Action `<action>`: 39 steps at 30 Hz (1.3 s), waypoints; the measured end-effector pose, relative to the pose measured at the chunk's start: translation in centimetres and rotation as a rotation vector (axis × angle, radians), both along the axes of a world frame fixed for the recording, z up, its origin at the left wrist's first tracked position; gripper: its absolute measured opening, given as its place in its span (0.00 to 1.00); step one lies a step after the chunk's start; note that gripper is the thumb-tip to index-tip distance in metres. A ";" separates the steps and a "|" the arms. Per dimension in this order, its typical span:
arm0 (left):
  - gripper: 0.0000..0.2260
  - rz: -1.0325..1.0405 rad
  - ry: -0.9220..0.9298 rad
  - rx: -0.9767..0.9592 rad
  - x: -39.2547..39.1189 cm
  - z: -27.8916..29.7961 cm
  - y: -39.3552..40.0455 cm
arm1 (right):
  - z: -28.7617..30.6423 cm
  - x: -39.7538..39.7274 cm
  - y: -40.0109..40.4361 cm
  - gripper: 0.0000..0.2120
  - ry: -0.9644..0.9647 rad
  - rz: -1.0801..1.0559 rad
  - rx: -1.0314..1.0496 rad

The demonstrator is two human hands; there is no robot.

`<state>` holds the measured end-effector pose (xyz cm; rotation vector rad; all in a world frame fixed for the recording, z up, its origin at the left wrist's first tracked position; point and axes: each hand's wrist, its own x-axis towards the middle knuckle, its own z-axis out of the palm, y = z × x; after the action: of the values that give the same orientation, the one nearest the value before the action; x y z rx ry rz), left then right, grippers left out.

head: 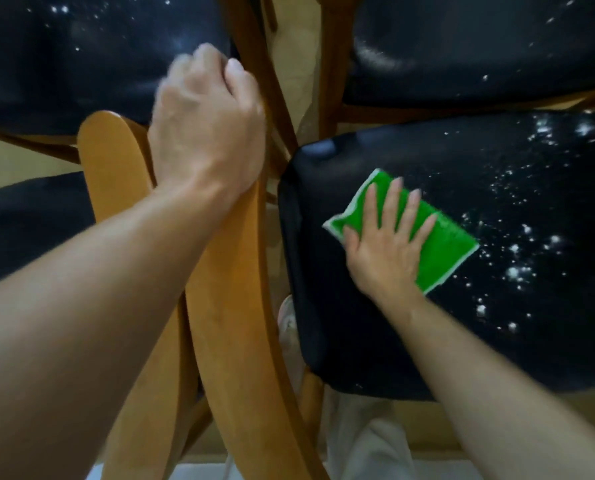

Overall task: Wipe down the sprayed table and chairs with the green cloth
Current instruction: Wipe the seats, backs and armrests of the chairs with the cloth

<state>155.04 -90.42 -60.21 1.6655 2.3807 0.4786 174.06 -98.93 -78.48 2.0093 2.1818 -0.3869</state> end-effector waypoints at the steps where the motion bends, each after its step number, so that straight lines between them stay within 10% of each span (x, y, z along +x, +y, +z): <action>1: 0.12 -0.086 0.063 0.049 0.6 0.3 -0.4 | 0.1 -0.5 -2.4 0.35 0.012 0.044 -0.007; 7: 0.17 -0.517 -0.031 -0.127 8.2 -1.6 -5.1 | 0.1 2.3 -12.5 0.33 0.094 0.466 -0.075; 14: 0.38 0.313 -0.427 -0.856 10.0 -9.5 -6.2 | -0.8 7.9 -0.8 0.35 0.028 0.372 0.004; 23: 0.60 0.711 -0.627 -0.909 10.7 -14.0 -4.7 | -0.4 8.9 3.5 0.34 0.004 -0.368 0.001; 33: 0.69 0.766 -0.734 -0.811 10.5 -16.3 -4.6 | 0.0 9.1 -4.9 0.32 0.094 0.589 -0.080; 39: 0.69 0.764 -0.822 -0.853 10.1 -16.5 -4.3 | -0.7 14.5 8.5 0.32 -0.002 -0.017 -0.011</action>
<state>165.12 -94.76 -76.74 0.1101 1.9864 0.1306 188.53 -90.45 -79.23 2.0223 2.1583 -0.3984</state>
